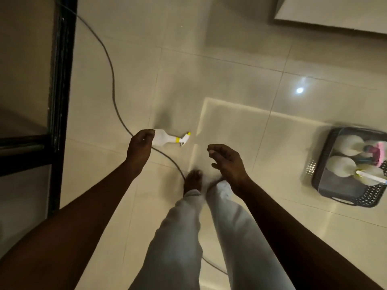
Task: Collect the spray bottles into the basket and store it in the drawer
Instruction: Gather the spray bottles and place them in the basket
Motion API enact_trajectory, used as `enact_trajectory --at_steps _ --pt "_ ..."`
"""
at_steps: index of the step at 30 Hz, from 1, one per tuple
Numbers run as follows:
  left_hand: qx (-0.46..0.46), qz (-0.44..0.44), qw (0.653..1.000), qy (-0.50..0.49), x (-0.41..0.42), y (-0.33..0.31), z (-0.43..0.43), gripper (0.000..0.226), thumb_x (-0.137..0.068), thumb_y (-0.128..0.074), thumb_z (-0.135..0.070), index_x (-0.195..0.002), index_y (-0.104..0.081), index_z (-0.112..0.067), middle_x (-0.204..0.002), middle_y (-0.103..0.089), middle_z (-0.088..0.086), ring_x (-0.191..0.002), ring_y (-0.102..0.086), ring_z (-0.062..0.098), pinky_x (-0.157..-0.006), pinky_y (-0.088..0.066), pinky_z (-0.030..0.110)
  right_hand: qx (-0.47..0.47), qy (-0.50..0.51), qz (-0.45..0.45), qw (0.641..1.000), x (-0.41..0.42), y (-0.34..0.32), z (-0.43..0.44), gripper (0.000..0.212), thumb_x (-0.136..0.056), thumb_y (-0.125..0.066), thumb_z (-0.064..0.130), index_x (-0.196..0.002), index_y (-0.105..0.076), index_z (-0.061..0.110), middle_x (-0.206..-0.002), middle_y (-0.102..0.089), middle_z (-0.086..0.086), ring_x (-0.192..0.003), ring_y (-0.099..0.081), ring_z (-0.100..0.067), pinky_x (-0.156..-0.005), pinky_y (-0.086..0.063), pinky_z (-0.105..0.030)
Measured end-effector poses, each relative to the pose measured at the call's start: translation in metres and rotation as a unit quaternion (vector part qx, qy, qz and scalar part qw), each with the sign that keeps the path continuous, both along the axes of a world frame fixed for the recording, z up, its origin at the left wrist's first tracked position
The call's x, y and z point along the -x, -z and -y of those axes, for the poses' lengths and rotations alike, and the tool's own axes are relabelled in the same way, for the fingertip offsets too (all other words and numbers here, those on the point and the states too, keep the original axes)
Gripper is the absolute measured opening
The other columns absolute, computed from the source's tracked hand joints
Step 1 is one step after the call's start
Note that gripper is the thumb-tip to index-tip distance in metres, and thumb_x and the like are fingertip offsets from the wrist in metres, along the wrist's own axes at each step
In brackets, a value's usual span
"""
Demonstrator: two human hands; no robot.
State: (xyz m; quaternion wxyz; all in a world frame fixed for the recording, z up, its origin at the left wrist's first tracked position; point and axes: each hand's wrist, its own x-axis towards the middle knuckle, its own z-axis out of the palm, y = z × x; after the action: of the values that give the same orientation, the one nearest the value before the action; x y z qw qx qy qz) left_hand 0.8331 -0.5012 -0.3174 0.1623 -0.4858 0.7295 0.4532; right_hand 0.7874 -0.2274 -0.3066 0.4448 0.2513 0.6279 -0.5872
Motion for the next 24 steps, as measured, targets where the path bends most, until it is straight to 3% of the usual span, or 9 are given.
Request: enact_trajectory --at_steps 3,6,9,11,17,22,24 --pt "0.016 0.017 0.999 0.034 -0.022 0.009 0.013 0.020 -0.103 -0.054 -0.033 -0.113 -0.070 -0.027 -0.114 -0.068 -0.005 -0.119 -0.063 0.025 -0.098 -0.050 0.038 0.000 -0.011 0.037 0.999 -0.032 0.011 0.016 0.024 -0.104 -0.066 0.016 -0.125 -0.073 0.009 -0.128 -0.074 -0.012 -0.114 -0.067 -0.020 -0.104 -0.056 -0.048" --pt "0.043 0.033 0.996 0.077 -0.037 0.026 0.031 0.026 -0.104 -0.052 -0.032 -0.121 -0.070 -0.023 -0.128 -0.069 -0.001 -0.122 -0.061 0.021 -0.095 -0.044 0.029 0.002 -0.022 0.082 0.996 -0.058 0.029 0.038 0.022 -0.103 -0.067 0.022 -0.122 -0.074 0.015 -0.129 -0.072 -0.014 -0.118 -0.067 -0.023 -0.107 -0.055 -0.051" --pt "0.053 0.039 0.992 0.105 -0.045 0.048 0.051 0.032 -0.104 -0.053 -0.031 -0.130 -0.068 -0.020 -0.138 -0.065 0.003 -0.125 -0.060 0.023 -0.104 -0.047 0.033 0.009 -0.017 0.129 0.991 -0.079 0.050 0.066 0.012 -0.102 -0.068 0.025 -0.112 -0.073 0.020 -0.124 -0.071 -0.017 -0.111 -0.064 -0.020 -0.100 -0.058 -0.046" --pt "0.055 0.043 0.991 0.117 -0.046 0.067 0.067 0.035 -0.104 -0.055 -0.030 -0.135 -0.066 -0.020 -0.142 -0.062 0.005 -0.127 -0.059 0.023 -0.108 -0.047 0.036 0.017 -0.013 0.153 0.988 -0.090 0.069 0.088 0.009 -0.102 -0.067 0.027 -0.107 -0.073 0.022 -0.117 -0.069 -0.010 -0.112 -0.063 -0.021 -0.094 -0.059 -0.042" --pt "0.046 0.059 0.982 0.171 -0.046 0.136 0.105 0.039 -0.100 -0.057 -0.023 -0.138 -0.065 -0.018 -0.146 -0.058 0.008 -0.133 -0.056 0.025 -0.112 -0.045 0.034 0.046 0.080 0.221 0.971 -0.112 0.139 0.158 0.013 -0.105 -0.059 0.018 -0.106 -0.071 0.022 -0.119 -0.063 -0.006 -0.116 -0.060 -0.027 -0.107 -0.052 -0.050" --pt "0.031 0.058 0.970 0.235 -0.034 0.193 0.115 0.048 -0.101 -0.057 -0.024 -0.149 -0.055 -0.020 -0.158 -0.045 0.009 -0.145 -0.046 0.024 -0.120 -0.037 0.035 0.060 0.196 0.253 0.945 -0.112 0.209 0.212 0.014 -0.106 -0.060 0.026 -0.116 -0.068 0.021 -0.125 -0.057 -0.008 -0.124 -0.060 -0.033 -0.105 -0.055 -0.050" --pt "0.012 0.070 0.970 0.235 -0.022 0.216 0.119 0.051 -0.102 -0.056 -0.029 -0.152 -0.051 -0.024 -0.162 -0.040 0.008 -0.147 -0.043 0.023 -0.121 -0.036 0.033 0.063 0.242 0.260 0.933 -0.109 0.237 0.232 0.032 -0.104 -0.063 0.030 -0.133 -0.061 0.016 -0.133 -0.055 -0.010 -0.129 -0.059 -0.035 -0.103 -0.056 -0.052"
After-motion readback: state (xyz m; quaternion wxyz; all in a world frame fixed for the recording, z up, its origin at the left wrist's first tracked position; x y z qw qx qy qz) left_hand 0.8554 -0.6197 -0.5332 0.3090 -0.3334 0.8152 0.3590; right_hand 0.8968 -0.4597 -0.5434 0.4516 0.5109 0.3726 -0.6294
